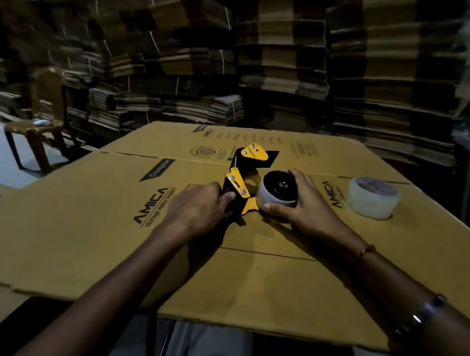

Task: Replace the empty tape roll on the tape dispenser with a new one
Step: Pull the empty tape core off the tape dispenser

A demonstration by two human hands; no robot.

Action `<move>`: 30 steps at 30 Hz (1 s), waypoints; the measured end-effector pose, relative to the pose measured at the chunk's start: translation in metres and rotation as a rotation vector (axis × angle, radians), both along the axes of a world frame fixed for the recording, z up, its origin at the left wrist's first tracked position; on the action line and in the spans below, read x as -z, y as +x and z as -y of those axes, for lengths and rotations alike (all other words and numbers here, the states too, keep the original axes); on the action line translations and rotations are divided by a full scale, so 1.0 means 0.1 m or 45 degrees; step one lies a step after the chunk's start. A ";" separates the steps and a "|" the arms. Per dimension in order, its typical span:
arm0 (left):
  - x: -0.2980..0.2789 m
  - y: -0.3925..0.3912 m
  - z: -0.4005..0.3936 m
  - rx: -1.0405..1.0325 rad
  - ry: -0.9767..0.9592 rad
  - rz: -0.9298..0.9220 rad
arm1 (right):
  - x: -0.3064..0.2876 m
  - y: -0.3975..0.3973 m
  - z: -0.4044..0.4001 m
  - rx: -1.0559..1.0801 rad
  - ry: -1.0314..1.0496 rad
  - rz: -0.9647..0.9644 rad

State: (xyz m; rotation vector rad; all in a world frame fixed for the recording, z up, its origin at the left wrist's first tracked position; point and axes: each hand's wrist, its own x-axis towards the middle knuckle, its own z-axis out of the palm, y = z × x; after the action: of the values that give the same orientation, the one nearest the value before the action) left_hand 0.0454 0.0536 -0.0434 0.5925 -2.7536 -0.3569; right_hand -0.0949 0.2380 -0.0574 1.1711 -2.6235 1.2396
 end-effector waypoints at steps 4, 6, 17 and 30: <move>0.00 0.26 -0.15 0.145 0.268 -0.058 | 0.01 0.23 -0.11 0.035 -0.061 -0.043; -0.01 0.37 -0.21 0.169 0.257 -0.100 | 0.03 0.31 -0.18 0.023 -0.140 0.006; 0.09 0.65 -0.61 0.163 -0.002 -0.243 | 0.14 0.59 -0.40 -0.013 -0.357 0.155; 0.09 0.60 -0.49 0.206 -0.098 -0.238 | 0.14 0.58 -0.36 0.102 -0.169 -0.044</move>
State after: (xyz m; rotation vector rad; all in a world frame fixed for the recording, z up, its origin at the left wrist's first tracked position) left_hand 0.1055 0.1025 -0.0525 0.3012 -2.6272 -0.3235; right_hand -0.0370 0.2745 -0.0713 1.0465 -2.4938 1.3423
